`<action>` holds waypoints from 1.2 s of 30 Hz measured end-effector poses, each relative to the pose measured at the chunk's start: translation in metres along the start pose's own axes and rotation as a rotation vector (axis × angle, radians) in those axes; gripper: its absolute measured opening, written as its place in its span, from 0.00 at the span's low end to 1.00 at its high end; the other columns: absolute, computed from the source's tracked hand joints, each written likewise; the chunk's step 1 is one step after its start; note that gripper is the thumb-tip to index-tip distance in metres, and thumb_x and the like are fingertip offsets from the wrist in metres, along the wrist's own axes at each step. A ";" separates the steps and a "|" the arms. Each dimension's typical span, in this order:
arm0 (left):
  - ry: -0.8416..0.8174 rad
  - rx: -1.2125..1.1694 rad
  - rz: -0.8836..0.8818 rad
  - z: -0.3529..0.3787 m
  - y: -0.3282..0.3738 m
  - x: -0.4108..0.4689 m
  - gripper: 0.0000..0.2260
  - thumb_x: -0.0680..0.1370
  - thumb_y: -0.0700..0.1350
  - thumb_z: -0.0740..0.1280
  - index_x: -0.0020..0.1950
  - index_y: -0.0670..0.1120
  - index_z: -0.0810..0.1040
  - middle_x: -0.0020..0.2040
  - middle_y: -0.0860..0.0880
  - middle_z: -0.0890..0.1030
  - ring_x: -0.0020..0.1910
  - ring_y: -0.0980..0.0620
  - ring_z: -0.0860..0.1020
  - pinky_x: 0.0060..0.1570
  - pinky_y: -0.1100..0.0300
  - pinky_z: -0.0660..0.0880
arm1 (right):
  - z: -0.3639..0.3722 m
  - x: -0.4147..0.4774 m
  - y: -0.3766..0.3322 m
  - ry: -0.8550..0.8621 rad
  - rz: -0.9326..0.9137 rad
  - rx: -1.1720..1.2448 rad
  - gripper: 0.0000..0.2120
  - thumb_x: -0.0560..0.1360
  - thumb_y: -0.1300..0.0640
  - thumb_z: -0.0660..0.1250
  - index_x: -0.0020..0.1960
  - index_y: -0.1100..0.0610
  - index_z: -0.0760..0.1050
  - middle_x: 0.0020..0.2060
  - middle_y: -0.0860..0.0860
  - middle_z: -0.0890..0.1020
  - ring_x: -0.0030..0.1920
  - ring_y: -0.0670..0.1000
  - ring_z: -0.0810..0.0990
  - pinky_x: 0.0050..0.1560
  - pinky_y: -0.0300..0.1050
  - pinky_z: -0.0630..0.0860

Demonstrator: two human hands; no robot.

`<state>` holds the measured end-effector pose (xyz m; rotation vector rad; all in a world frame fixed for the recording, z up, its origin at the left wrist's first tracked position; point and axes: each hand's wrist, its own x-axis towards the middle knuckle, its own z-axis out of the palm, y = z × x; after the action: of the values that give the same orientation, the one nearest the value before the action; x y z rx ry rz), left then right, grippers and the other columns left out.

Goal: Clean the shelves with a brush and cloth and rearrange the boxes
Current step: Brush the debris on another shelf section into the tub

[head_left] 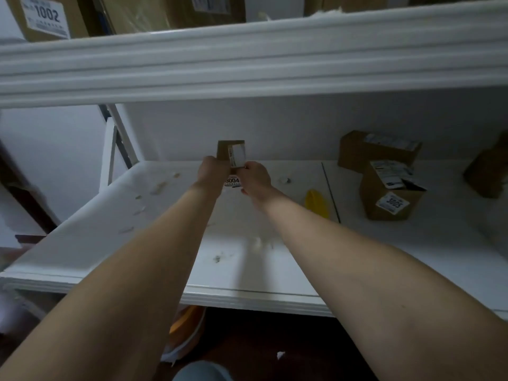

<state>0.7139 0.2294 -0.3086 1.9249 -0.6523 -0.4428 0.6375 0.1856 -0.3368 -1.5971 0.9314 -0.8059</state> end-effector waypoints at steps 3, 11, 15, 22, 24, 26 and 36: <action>-0.076 -0.028 0.046 0.032 0.032 -0.025 0.13 0.74 0.40 0.65 0.56 0.36 0.78 0.52 0.37 0.81 0.52 0.40 0.81 0.41 0.55 0.72 | -0.048 -0.004 -0.003 0.138 -0.021 -0.016 0.12 0.76 0.59 0.61 0.56 0.60 0.78 0.47 0.56 0.81 0.42 0.54 0.79 0.39 0.45 0.77; -0.318 -0.128 0.185 0.126 0.098 -0.105 0.05 0.75 0.41 0.65 0.47 0.41 0.78 0.45 0.40 0.80 0.42 0.46 0.76 0.40 0.56 0.70 | -0.181 -0.035 0.004 0.482 -0.075 -0.025 0.16 0.78 0.55 0.60 0.64 0.58 0.74 0.59 0.56 0.79 0.58 0.56 0.78 0.58 0.50 0.75; -0.426 -0.143 0.227 0.166 0.118 -0.133 0.06 0.76 0.43 0.65 0.49 0.43 0.78 0.46 0.42 0.80 0.43 0.47 0.76 0.40 0.57 0.70 | -0.236 -0.043 0.009 0.574 -0.055 -0.076 0.17 0.79 0.54 0.58 0.64 0.59 0.75 0.61 0.57 0.78 0.59 0.57 0.77 0.60 0.50 0.74; -0.547 -0.198 0.216 0.217 0.127 -0.153 0.12 0.79 0.42 0.62 0.61 0.43 0.77 0.55 0.45 0.81 0.44 0.53 0.77 0.29 0.67 0.72 | -0.287 -0.042 0.028 0.657 0.045 -0.131 0.17 0.80 0.55 0.55 0.64 0.59 0.75 0.60 0.58 0.78 0.60 0.59 0.77 0.60 0.49 0.74; -0.547 -0.180 0.183 0.223 0.126 -0.154 0.13 0.80 0.44 0.61 0.62 0.42 0.76 0.57 0.43 0.80 0.49 0.50 0.78 0.32 0.66 0.72 | -0.291 -0.040 0.033 0.648 0.091 -0.187 0.18 0.81 0.55 0.54 0.65 0.59 0.75 0.62 0.59 0.78 0.61 0.59 0.76 0.59 0.47 0.72; -0.532 -0.155 0.173 0.225 0.126 -0.152 0.14 0.81 0.46 0.60 0.63 0.41 0.75 0.58 0.43 0.80 0.51 0.49 0.79 0.33 0.65 0.72 | -0.293 -0.039 0.036 0.630 0.133 -0.231 0.19 0.81 0.54 0.54 0.67 0.59 0.73 0.64 0.59 0.76 0.64 0.58 0.74 0.61 0.47 0.70; -0.412 0.027 0.236 0.198 0.117 -0.138 0.08 0.77 0.41 0.63 0.54 0.41 0.77 0.46 0.44 0.76 0.41 0.49 0.74 0.41 0.59 0.74 | -0.273 -0.057 0.018 0.847 0.095 -0.381 0.24 0.80 0.51 0.58 0.71 0.63 0.61 0.68 0.61 0.66 0.68 0.60 0.66 0.65 0.50 0.65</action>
<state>0.4647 0.1342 -0.2829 1.7653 -1.1436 -0.6898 0.3702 0.1107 -0.3010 -1.5026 1.8339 -1.3338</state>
